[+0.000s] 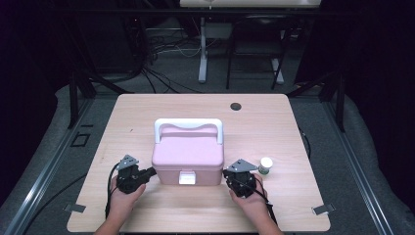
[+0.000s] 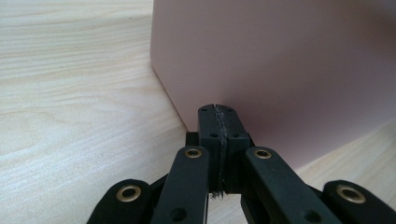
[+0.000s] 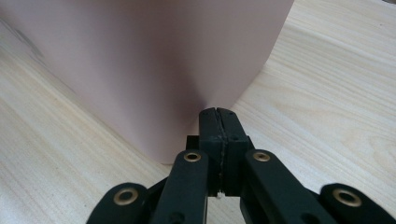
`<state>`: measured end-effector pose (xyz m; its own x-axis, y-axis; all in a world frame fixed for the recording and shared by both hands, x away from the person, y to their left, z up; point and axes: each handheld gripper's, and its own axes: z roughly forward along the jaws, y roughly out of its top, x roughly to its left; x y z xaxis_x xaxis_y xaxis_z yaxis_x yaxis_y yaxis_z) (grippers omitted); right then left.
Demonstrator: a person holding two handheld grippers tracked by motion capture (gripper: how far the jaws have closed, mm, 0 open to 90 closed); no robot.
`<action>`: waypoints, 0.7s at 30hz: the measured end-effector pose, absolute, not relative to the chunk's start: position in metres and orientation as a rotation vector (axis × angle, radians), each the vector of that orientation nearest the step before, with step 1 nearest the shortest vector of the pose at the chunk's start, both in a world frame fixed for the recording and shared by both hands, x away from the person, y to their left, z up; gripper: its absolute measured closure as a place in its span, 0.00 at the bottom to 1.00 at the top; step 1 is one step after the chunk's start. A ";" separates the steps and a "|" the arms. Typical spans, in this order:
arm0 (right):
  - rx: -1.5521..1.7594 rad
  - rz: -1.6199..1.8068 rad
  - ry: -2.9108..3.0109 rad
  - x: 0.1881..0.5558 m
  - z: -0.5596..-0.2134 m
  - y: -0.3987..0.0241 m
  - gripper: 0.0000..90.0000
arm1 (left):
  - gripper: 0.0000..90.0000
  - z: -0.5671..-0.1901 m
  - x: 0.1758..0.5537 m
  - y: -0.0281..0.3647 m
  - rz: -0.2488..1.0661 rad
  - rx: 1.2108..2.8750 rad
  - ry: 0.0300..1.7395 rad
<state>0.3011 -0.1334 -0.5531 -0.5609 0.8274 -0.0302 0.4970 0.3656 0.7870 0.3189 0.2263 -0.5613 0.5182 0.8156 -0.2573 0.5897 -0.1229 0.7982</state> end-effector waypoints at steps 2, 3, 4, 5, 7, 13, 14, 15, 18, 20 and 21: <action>1.147 1.054 2.212 0.301 -0.553 -0.133 1.00 | 1.00 -0.561 0.318 0.226 0.300 1.819 1.171; 1.151 1.054 2.215 0.300 -0.553 -0.134 1.00 | 1.00 -0.561 0.317 0.226 0.299 1.827 1.171; 1.152 1.055 2.217 0.299 -0.553 -0.134 1.00 | 1.00 -0.561 0.317 0.226 0.299 1.827 1.170; 1.152 1.055 2.217 0.299 -0.553 -0.134 1.00 | 1.00 -0.561 0.317 0.226 0.299 1.827 1.170; 1.151 1.053 2.228 0.298 -0.552 -0.134 1.00 | 1.00 -0.560 0.315 0.226 0.297 1.826 1.170; 1.148 1.050 2.235 0.296 -0.551 -0.136 1.00 | 1.00 -0.559 0.312 0.225 0.288 1.841 1.168; 1.148 1.051 2.237 0.296 -0.551 -0.136 1.00 | 1.00 -0.559 0.311 0.225 0.283 1.847 1.169; 1.157 1.048 2.242 0.295 -0.551 -0.137 1.00 | 1.00 -0.559 0.310 0.224 0.287 1.842 1.167; 1.166 1.049 2.243 0.294 -0.550 -0.138 1.00 | 1.00 -0.558 0.309 0.224 0.282 1.849 1.170; 1.159 1.051 2.251 0.293 -0.550 -0.139 1.00 | 1.00 -0.558 0.308 0.223 0.278 1.849 1.168; 1.159 1.051 2.252 0.293 -0.550 -0.139 1.00 | 1.00 -0.558 0.307 0.223 0.278 1.854 1.171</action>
